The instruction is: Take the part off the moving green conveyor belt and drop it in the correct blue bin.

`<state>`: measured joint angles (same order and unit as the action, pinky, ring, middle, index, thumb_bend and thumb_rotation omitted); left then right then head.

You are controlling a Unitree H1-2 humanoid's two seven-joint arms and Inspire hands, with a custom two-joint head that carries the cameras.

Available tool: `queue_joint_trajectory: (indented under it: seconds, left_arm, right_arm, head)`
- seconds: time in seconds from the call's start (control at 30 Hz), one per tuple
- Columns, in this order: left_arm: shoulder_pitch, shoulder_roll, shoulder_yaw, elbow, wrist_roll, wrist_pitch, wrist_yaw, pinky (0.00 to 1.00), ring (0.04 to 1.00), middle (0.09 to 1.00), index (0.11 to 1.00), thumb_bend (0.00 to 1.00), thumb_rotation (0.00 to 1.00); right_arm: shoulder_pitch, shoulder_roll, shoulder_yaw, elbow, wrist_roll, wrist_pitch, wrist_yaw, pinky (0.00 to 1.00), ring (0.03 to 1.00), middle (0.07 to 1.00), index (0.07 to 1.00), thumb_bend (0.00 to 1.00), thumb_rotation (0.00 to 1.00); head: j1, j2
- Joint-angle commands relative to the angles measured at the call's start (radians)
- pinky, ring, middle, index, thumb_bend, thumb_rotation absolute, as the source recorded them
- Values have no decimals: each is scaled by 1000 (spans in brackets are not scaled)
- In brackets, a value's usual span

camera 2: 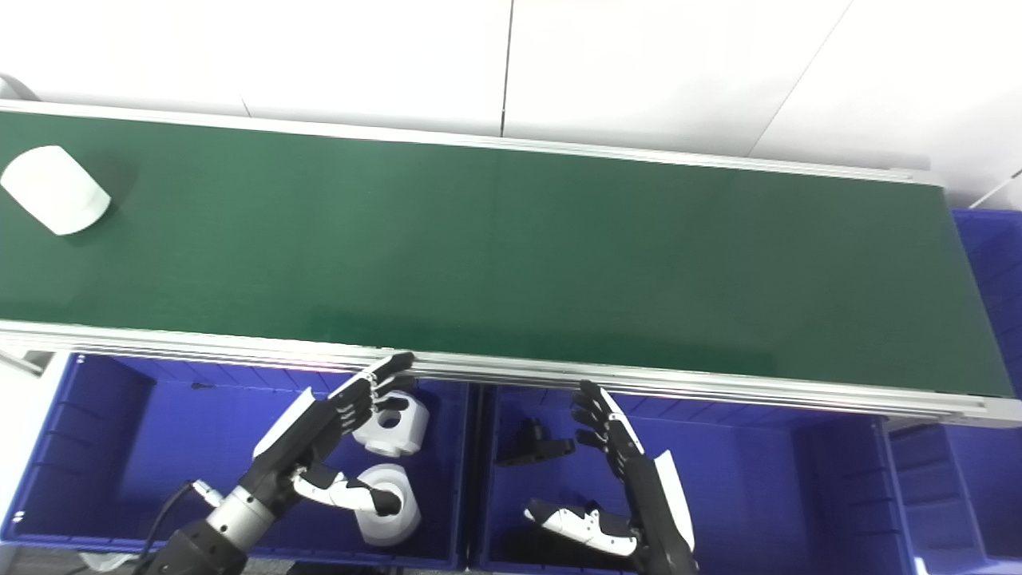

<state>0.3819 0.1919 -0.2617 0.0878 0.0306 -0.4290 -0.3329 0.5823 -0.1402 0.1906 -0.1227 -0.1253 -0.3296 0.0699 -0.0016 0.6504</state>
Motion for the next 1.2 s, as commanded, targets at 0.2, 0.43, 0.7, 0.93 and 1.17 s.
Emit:
queue_joint_trajectory:
  seconds: [0.2,0.43,0.7,0.93,1.17]
  left_arm:
    - [16,6,-18,-37,11,-40,33,781,886,946,900,891,243]
    - [10,27,-31,-44,29,-41,50,859,907,937,893,885,239]
    - [6,60,-45,-52,52,-41,86,899,925,937,885,889,259]
    - [5,72,-58,-52,36,-41,97,923,936,934,880,883,231]
    - [5,68,-73,-53,21,-41,90,873,914,920,863,886,216]
  right_arm:
    - [21,-3,-2,-21,21,-54,4,809,869,903,931,872,375]
    - [18,3,-2,-17,14,-58,1,813,866,896,931,873,387]
    - [19,19,5,-18,2,-63,-5,801,864,898,922,865,378]
    - [27,24,9,-34,0,-53,-3,818,872,897,917,869,356]
    - [25,9,2,-18,28,-71,8,835,890,907,930,867,359]
  head:
    - [1,2]
    - [-2,0]
    - [-22,11]
    - [-3,14]
    - [111,-9]
